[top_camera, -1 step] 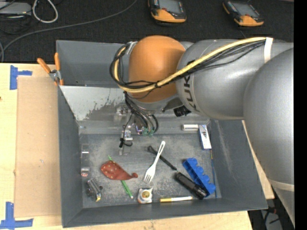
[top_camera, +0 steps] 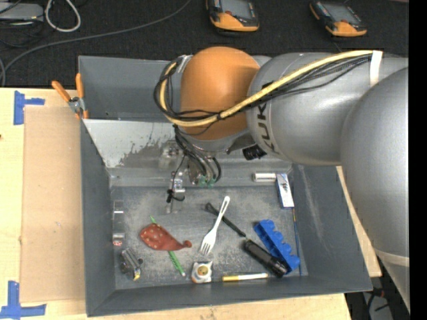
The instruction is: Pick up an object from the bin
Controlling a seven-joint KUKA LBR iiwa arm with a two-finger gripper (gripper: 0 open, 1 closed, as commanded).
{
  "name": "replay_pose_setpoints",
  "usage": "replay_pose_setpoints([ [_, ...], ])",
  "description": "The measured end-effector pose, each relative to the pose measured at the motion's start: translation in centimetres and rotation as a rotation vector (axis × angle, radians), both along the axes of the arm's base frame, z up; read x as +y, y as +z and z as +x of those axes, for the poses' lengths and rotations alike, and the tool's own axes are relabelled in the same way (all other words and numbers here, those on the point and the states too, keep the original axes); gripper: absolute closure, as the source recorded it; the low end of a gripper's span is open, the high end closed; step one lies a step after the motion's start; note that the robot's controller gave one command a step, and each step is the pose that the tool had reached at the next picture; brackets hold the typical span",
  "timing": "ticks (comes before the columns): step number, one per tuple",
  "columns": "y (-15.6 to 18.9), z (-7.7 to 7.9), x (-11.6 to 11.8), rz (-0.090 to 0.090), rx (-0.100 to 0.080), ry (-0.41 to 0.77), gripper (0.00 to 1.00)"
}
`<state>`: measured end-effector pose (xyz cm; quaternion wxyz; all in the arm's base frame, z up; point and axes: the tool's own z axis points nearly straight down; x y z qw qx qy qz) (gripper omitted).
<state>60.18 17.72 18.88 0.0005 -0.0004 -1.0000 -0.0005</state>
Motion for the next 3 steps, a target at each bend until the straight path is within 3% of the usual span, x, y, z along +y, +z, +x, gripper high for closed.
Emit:
replay_pose_setpoints([
  [1,-5.4,-3.6,-0.8,0.0,0.003,-0.088,0.0],
  [2,-6.8,-6.4,0.1,0.001,-0.005,0.082,0.0],
  [3,-8.9,-7.7,-0.6,-0.002,0.008,-0.149,0.0],
])
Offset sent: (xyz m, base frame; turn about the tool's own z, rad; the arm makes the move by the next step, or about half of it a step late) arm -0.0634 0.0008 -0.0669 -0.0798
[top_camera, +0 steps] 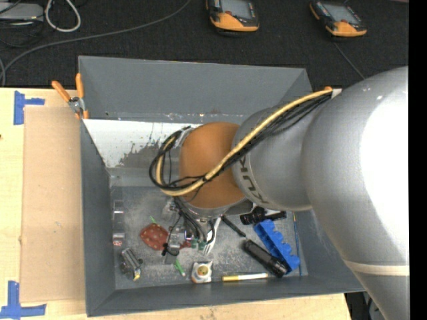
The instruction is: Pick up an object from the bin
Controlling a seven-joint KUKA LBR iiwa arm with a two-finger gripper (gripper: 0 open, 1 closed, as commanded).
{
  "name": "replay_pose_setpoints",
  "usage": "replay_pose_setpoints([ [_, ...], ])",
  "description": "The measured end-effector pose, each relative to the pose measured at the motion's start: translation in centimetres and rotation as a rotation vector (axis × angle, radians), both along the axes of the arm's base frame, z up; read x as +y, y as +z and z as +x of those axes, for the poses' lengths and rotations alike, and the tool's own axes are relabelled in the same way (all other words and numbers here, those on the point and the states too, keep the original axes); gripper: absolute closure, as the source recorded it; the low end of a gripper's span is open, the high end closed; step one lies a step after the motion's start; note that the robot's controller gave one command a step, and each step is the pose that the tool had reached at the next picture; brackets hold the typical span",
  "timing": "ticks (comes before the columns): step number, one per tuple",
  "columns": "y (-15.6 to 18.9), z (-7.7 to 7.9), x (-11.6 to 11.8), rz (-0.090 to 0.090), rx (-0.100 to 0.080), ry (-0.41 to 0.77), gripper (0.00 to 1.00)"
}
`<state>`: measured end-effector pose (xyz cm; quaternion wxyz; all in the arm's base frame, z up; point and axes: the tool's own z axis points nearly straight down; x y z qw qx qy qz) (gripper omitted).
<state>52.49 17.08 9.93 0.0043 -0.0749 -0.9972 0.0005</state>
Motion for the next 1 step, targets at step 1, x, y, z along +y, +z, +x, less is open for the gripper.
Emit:
replay_pose_setpoints([
  [1,-3.11,0.6,-1.47,0.004,-0.008,0.176,0.0],
])
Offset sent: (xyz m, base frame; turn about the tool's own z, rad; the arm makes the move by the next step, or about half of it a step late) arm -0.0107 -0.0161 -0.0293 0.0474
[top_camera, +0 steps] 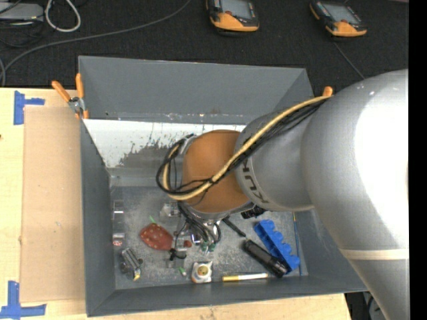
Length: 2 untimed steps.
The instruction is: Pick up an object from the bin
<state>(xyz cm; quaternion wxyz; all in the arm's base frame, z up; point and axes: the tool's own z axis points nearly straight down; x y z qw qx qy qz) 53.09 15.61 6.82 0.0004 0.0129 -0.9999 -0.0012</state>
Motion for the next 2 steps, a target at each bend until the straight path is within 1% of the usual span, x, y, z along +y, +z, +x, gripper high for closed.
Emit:
replay_pose_setpoints([
  [1,0.16,-1.66,-0.14,-0.002,0.006,-0.225,1.0],
  [2,0.16,-1.66,-0.14,-0.001,0.006,-0.226,1.0],
])
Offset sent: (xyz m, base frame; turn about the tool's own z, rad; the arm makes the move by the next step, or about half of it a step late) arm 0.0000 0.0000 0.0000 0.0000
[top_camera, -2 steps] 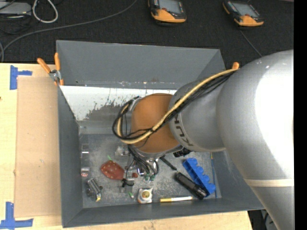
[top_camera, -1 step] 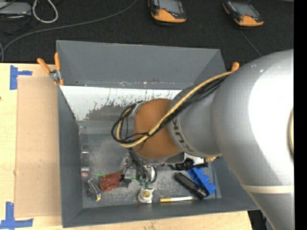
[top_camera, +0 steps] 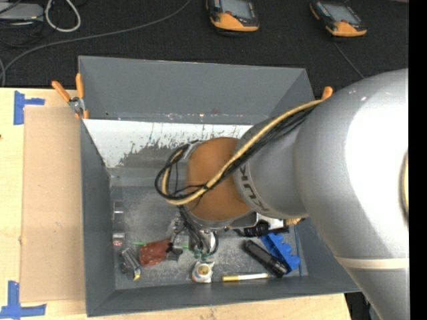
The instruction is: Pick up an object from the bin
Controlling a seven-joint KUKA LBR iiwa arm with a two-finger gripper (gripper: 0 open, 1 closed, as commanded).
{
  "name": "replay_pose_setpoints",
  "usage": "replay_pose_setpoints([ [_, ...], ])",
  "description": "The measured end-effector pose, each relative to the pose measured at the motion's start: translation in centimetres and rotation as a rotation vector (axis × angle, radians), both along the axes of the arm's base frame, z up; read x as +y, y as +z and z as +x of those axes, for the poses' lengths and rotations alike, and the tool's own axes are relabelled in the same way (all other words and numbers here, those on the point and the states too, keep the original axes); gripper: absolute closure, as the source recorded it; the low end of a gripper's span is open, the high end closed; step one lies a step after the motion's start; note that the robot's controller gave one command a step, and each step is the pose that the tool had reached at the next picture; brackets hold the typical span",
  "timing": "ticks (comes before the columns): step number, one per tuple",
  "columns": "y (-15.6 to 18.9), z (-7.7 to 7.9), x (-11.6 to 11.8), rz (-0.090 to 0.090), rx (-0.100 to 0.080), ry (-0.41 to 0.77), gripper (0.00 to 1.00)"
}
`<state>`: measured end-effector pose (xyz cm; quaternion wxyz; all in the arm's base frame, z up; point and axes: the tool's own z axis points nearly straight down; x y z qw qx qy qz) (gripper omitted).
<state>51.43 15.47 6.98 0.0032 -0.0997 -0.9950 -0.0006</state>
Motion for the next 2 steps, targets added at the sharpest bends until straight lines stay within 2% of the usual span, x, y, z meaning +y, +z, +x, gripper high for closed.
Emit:
replay_pose_setpoints([
  [1,2.0,-0.2,-0.1,-0.002,0.006,-0.001,1.0],
  [2,6.0,-0.3,-0.1,-0.002,0.01,-0.001,1.0],
])
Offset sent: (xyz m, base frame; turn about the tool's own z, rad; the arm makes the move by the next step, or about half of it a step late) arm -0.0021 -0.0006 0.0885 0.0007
